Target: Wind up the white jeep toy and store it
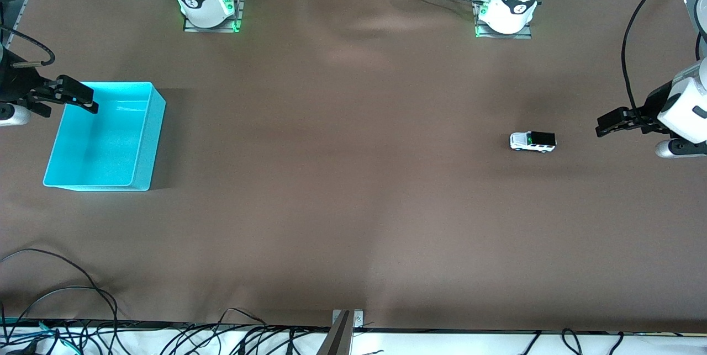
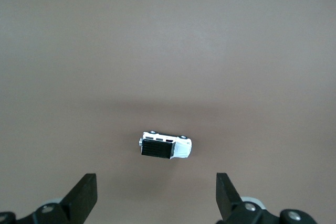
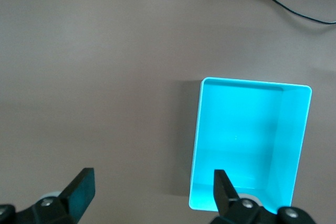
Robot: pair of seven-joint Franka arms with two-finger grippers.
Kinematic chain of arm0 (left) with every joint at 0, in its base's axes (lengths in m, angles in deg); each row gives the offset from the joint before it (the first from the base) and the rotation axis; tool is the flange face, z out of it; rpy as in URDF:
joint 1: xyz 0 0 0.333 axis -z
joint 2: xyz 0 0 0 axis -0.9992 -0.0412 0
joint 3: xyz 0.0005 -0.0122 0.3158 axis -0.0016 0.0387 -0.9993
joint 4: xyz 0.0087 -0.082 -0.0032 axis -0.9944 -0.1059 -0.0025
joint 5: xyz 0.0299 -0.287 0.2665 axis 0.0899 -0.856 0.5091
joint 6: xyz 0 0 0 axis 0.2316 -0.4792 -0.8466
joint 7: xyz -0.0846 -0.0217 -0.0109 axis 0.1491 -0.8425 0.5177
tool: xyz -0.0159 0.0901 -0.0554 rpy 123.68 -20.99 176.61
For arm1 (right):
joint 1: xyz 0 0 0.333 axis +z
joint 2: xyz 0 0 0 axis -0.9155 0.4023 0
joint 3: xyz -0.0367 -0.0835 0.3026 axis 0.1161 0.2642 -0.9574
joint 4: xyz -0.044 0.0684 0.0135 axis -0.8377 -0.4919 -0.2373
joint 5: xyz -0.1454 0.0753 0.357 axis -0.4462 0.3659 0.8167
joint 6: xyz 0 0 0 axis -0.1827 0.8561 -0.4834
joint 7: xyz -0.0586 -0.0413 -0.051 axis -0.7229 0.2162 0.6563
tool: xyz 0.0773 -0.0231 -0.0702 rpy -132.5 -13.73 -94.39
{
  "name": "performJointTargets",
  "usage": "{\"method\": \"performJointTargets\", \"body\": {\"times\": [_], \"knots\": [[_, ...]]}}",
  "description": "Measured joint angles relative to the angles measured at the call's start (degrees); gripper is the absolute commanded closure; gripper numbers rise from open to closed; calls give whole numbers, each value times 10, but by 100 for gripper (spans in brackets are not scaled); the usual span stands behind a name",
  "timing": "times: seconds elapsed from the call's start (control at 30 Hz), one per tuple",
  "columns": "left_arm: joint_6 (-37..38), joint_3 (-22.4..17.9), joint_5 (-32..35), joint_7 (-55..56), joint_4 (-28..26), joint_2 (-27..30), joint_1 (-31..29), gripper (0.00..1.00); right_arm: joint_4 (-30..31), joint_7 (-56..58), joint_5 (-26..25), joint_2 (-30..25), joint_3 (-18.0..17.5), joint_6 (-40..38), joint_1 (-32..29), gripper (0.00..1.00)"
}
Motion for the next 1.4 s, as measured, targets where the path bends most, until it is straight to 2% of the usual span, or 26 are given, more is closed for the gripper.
{"method": "performJointTargets", "body": {"times": [0.6,1.4], "knots": [[1,-2,0,18,-3,-9,-2,0,-11,1,0,0,-1,0,0,0],[8,-1,0,473,-28,-38,-1,0,-11,1,0,0,-1,0,0,0]]}}
